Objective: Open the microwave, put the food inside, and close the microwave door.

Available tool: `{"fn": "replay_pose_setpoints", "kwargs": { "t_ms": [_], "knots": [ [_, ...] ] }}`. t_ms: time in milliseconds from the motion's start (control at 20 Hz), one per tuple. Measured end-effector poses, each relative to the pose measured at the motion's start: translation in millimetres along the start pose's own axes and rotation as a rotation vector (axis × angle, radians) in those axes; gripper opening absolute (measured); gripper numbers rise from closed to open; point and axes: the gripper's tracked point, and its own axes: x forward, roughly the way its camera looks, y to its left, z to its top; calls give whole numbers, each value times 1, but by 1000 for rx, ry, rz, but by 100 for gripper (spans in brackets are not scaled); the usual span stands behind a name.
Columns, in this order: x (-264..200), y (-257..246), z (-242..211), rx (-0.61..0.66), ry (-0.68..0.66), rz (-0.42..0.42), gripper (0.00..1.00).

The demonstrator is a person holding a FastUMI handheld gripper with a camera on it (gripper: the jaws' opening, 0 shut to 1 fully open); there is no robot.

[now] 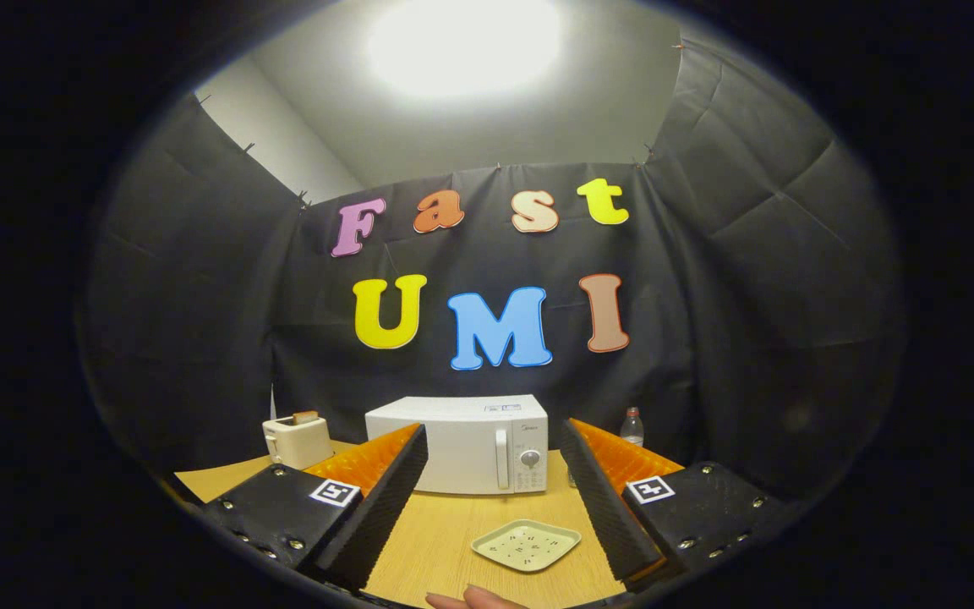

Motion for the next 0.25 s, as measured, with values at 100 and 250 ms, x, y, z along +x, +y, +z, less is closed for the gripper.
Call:
{"fn": "replay_pose_setpoints", "kwargs": {
  "t_ms": [100, 250],
  "knots": [
    [-1, -1, 6, -2, -11, 2, 99],
    [-3, -3, 4, -44, -6, -17, 99]
  ]
}}
